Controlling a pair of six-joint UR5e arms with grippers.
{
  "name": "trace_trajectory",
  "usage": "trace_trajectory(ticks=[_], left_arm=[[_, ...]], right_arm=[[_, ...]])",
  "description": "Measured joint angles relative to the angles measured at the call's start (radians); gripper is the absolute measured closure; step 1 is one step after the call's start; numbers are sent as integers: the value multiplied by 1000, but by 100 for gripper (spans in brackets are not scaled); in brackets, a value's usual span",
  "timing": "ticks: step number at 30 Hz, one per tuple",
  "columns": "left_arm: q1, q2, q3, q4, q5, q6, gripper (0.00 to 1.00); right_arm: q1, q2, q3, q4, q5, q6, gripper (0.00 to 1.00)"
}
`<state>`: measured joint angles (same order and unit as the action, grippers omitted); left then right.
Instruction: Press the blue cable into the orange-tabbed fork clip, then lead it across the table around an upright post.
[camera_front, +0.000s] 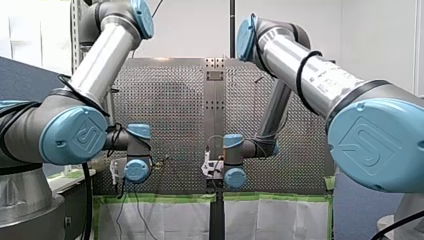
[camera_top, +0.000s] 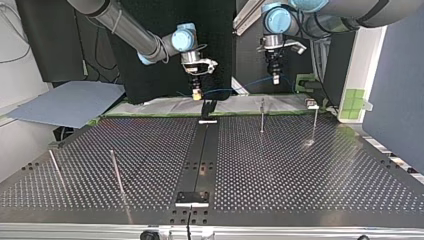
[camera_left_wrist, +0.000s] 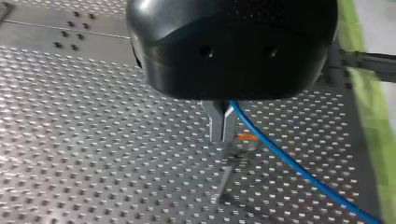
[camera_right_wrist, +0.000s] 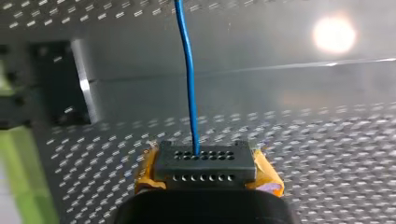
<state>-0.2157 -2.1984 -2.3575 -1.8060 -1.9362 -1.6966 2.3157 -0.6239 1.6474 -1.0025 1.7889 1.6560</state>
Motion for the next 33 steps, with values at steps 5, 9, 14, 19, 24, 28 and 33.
trace_trajectory(ticks=[5, 9, 14, 19, 24, 28, 33], left_arm=[[2, -48, 18, -2, 21, 0, 100], [4, -86, 49, -3, 47, -17, 100], [12, -105, 91, -14, 77, -50, 100], [30, -107, 128, -53, 95, -66, 100], [48, -107, 141, -69, 108, -67, 100], [58, -108, 144, -73, 122, -67, 100], [67, -108, 156, -86, 143, -66, 100]], right_arm=[[-14, 18, -22, 19, 0, -10, 100], [-21, 20, -31, 15, -7, -17, 100], [-28, 20, -39, 7, -44, -21, 100], [-33, 20, -50, 9, -62, -22, 100], [-37, 22, -53, 9, -69, -23, 100], [-45, 35, -54, 5, -89, -24, 100], [-59, 69, -59, -4, -96, -25, 100]])
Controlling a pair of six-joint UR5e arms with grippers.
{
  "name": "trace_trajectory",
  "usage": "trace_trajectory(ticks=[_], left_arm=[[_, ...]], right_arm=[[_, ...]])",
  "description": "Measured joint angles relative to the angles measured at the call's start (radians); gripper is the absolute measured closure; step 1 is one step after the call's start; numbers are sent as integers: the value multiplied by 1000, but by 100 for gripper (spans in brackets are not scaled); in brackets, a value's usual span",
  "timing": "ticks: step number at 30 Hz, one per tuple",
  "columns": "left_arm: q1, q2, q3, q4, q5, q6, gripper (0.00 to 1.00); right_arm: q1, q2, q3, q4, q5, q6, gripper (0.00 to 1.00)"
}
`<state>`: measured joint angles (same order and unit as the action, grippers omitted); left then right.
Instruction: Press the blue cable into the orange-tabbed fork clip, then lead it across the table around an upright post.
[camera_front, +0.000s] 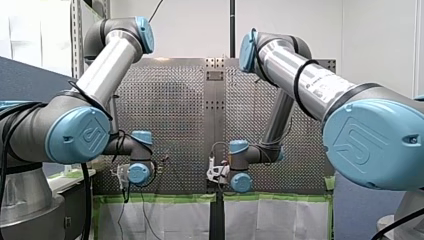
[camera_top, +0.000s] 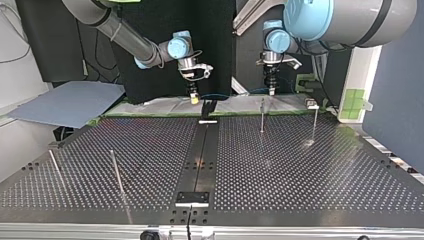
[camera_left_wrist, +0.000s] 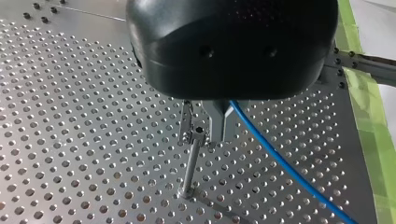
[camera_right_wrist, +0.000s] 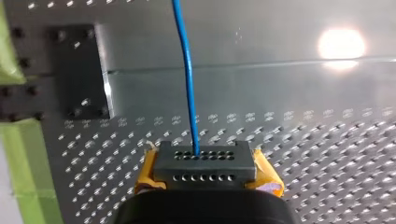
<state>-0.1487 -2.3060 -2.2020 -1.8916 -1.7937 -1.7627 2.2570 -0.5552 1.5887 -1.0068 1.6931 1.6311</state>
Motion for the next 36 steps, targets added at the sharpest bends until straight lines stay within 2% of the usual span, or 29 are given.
trace_trajectory(ticks=[6, 13, 19, 25, 36], left_arm=[[5, 0, 35, -53, 25, 7, 100], [13, 0, 56, -115, 23, 11, 100], [29, -13, 78, -145, 18, 13, 100], [44, -21, 112, -159, 20, 14, 100], [60, -21, 136, -162, 25, 14, 100]], right_arm=[[-14, 10, -9, -2, -2, 0, 100], [-25, 11, -19, -5, -3, -1, 100], [-28, 13, -22, -11, -4, -2, 100], [-30, 15, -25, -17, -7, -3, 100], [-36, 18, -32, -11, -8, -8, 100]])
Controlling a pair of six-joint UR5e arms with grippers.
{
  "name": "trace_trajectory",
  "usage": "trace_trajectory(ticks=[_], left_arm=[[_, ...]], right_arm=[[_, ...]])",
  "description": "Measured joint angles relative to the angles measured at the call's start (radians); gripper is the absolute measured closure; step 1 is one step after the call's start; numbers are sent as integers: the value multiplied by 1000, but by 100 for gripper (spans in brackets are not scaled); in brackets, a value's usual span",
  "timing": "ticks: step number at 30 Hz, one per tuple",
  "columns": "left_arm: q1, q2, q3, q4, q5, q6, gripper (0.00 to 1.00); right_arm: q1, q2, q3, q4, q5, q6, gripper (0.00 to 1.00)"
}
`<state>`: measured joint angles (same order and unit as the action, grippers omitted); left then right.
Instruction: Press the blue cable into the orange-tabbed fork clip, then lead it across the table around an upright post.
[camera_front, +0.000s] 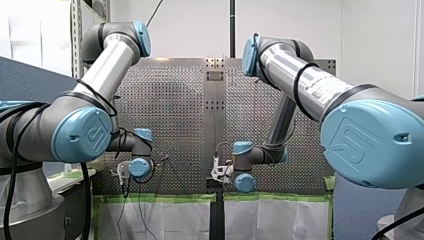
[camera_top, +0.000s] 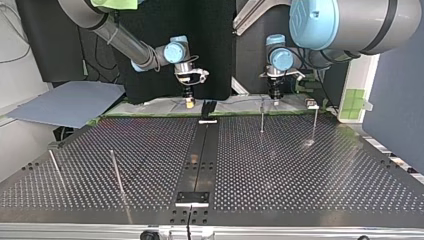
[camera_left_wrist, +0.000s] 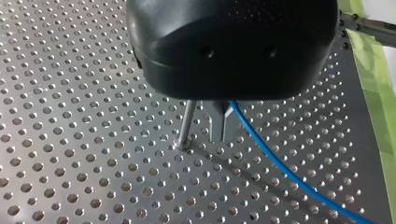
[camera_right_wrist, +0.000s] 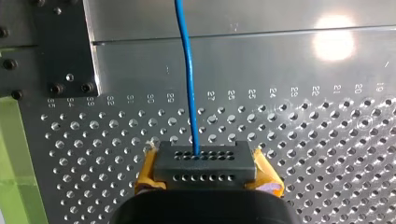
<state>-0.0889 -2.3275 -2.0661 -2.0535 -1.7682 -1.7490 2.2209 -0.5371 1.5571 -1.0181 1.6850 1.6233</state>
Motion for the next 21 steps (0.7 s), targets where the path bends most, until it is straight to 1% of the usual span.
trace_trajectory(ticks=[9, 13, 17, 21], left_arm=[[14, 0, 9, -14, 6, 1, 100], [18, 0, 10, -15, 22, -3, 100], [22, 0, 14, -17, 29, -7, 100], [25, -1, 23, -23, 50, -20, 100]], right_arm=[[-19, 4, 0, 20, 0, 0, 100], [-24, 19, -1, 20, 0, 0, 100], [-29, 37, -12, 22, 1, -1, 100], [-31, 41, -26, 29, 1, -2, 100]])
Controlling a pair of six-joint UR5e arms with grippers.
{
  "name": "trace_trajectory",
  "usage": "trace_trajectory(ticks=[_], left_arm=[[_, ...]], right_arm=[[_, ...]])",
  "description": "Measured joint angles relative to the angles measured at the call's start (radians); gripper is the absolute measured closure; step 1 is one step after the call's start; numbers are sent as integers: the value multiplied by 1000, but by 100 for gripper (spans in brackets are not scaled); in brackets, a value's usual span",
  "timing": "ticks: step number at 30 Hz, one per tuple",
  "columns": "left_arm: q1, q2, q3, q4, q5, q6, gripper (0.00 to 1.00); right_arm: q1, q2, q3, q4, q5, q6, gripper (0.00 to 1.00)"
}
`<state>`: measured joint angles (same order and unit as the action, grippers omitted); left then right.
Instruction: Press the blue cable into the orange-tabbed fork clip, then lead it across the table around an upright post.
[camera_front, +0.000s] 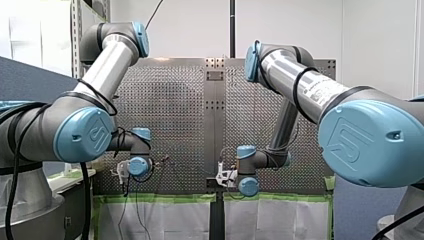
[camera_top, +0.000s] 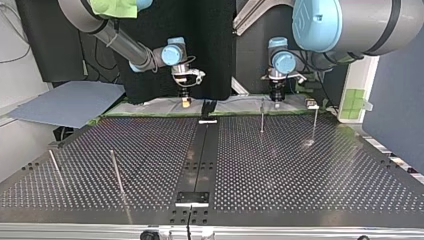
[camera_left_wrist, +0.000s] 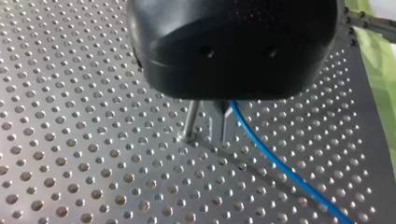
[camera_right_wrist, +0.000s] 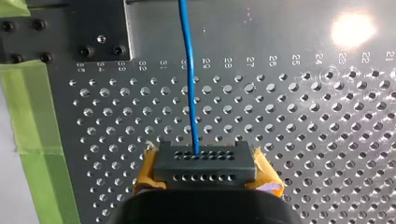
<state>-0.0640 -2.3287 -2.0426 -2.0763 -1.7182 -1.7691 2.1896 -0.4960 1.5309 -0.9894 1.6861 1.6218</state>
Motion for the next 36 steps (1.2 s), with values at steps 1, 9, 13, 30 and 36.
trace_trajectory(ticks=[1, 9, 13, 30, 36], left_arm=[[1, 0, 4, -2, 6, -8, 100], [14, -1, 41, -42, 17, -41, 100], [23, -1, 47, -52, 23, -51, 100], [42, 0, 83, -92, 28, -58, 100], [46, 0, 83, -86, 51, -55, 61]], right_arm=[[0, 0, -3, 2, 0, 0, 100], [-9, 1, -16, 10, 0, 0, 100], [-16, 1, -18, 11, 0, 0, 100], [-61, 1, -49, 40, -1, 4, 100], [-65, 1, -55, 48, -1, 2, 100]])
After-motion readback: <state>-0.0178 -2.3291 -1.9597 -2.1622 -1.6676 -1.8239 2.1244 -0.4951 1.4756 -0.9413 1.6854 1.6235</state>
